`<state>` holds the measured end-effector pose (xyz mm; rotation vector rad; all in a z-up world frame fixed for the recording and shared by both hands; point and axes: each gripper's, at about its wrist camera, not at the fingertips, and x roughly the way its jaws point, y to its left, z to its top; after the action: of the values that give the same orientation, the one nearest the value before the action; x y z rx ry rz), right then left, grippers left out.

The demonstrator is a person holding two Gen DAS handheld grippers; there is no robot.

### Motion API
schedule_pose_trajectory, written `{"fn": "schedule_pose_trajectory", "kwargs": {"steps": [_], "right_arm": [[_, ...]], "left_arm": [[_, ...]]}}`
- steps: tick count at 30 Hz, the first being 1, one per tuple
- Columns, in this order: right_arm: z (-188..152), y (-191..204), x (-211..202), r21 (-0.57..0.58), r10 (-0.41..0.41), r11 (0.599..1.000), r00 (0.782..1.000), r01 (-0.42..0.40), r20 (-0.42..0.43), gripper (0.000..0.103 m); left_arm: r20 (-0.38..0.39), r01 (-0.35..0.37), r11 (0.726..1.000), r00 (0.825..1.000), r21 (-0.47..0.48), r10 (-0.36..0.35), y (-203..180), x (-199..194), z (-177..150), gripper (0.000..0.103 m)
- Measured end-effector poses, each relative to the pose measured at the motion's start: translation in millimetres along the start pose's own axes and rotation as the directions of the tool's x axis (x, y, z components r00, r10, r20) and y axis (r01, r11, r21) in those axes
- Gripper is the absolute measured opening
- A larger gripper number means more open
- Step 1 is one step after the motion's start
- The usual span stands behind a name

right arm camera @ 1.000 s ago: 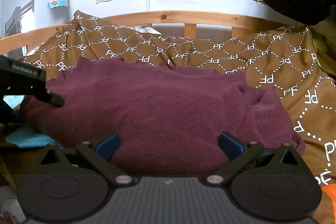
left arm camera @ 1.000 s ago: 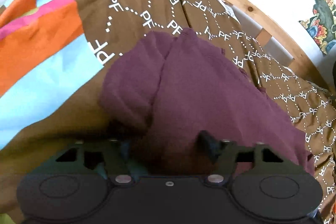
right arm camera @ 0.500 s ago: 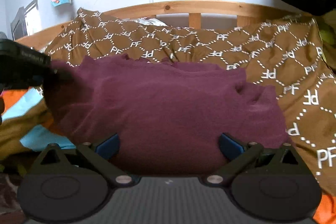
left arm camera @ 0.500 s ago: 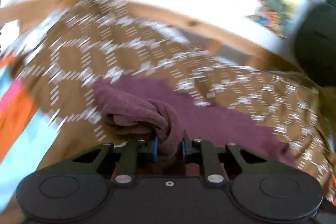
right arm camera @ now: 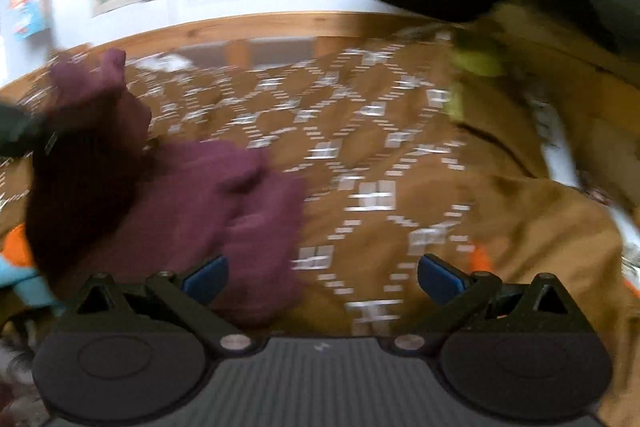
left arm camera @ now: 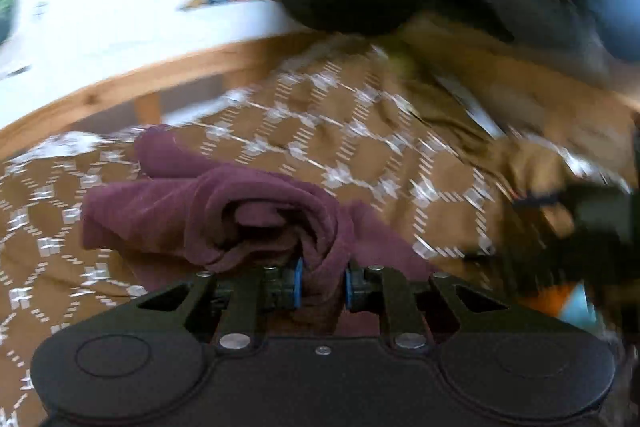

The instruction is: Fold small clothes

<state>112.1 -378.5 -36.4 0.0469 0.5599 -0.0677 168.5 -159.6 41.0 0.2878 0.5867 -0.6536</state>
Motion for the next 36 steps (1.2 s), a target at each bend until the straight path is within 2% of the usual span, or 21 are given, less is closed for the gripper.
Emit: {"fn": "schedule_pose_trajectory", "kwargs": {"steps": [2,5,8,9,10,11,12,13,16,18,21,23,25,28,31,32,33,34,36], "right_arm": [[-0.2,-17.9,1.1,0.049,-0.028,0.998,1.000,0.028,-0.001,0.103],[0.5,-36.1,3.8,0.099,-0.059,0.993,0.998,0.059,0.003,0.103],[-0.3,-43.1,5.4,0.145,-0.052,0.988,0.999,0.050,0.009,0.103],[0.2,-44.2,6.6,0.158,-0.042,0.987,0.999,0.039,0.014,0.103],[0.7,-45.0,7.8,0.169,-0.032,0.985,0.999,0.028,0.021,0.103],[1.0,-45.3,8.3,0.184,-0.018,0.983,0.999,0.012,0.035,0.103],[1.1,-44.3,7.5,0.196,-0.002,0.981,0.999,-0.008,0.051,0.103],[1.5,-43.5,6.5,0.209,0.016,0.977,0.997,-0.031,0.072,0.103],[6.2,-38.1,3.0,0.254,0.086,0.959,0.983,-0.125,0.161,0.103],[10.7,-32.3,4.7,0.286,0.156,0.934,0.965,-0.214,0.212,0.103],[16.9,-14.4,8.9,0.309,0.288,0.880,0.922,-0.361,0.259,0.103],[19.5,7.3,13.0,0.283,0.353,0.863,0.901,-0.418,0.252,0.103],[21.8,30.4,17.0,0.225,0.382,0.875,0.896,-0.429,0.226,0.100],[21.0,68.7,20.8,0.102,0.402,0.900,0.897,-0.424,0.181,0.092],[16.4,98.8,21.5,-0.011,0.392,0.919,0.907,-0.395,0.152,0.072],[14.7,104.2,21.7,-0.033,0.380,0.925,0.913,-0.380,0.149,0.056],[11.7,109.7,17.8,-0.039,0.369,0.929,0.917,-0.367,0.153,0.033],[11.1,108.7,16.3,-0.028,0.352,0.935,0.922,-0.352,0.161,0.024],[9.8,97.6,8.8,0.044,0.320,0.942,0.931,-0.332,0.177,0.013]], "left_arm": [[-0.051,0.029,0.999,0.998,0.040,-0.027,-13.6,11.1,-9.2,0.020],[-0.122,0.029,0.996,0.992,0.086,-0.018,-25.1,24.2,-19.9,0.022],[-0.127,0.034,0.993,0.992,0.109,-0.020,-27.8,21.8,-26.2,0.032],[-0.118,0.035,0.993,0.993,0.109,-0.022,-28.7,19.9,-26.0,0.041],[-0.106,0.038,0.994,0.994,0.102,-0.027,-29.1,16.1,-27.7,0.056],[-0.098,0.039,0.995,0.995,0.091,-0.030,-27.8,10.3,-29.0,0.065],[-0.089,0.038,0.996,0.996,0.078,-0.031,-27.4,5.1,-30.3,0.079],[-0.075,0.035,0.997,0.997,0.066,-0.030,-26.8,-3.0,-33.3,0.086],[-0.047,0.004,0.999,0.999,0.035,-0.002,-21.2,-22.3,-45.6,0.091],[-0.037,-0.033,0.999,0.999,0.011,0.033,-16.0,-30.2,-52.5,0.093],[-0.059,-0.117,0.993,0.991,0.030,0.119,-10.0,-32.4,-62.0,0.094],[-0.071,-0.189,0.980,0.979,0.066,0.194,-8.6,-31.0,-66.6,0.094],[-0.064,-0.221,0.971,0.972,0.090,0.227,-7.4,-31.3,-70.5,0.094],[-0.056,-0.227,0.966,0.970,0.125,0.235,-7.4,-31.7,-75.3,0.094],[-0.041,-0.235,0.961,0.969,0.146,0.244,-6.7,-28.2,-77.2,0.087],[-0.039,-0.240,0.958,0.968,0.155,0.249,-6.7,-26.5,-77.4,0.085],[-0.036,-0.246,0.955,0.966,0.166,0.255,-8.1,-23.8,-77.5,0.077],[-0.036,-0.250,0.952,0.965,0.178,0.260,-9.4,-21.7,-77.8,0.063],[-0.041,-0.263,0.944,0.960,0.201,0.276,-11.9,-18.9,-78.4,0.041]]}}
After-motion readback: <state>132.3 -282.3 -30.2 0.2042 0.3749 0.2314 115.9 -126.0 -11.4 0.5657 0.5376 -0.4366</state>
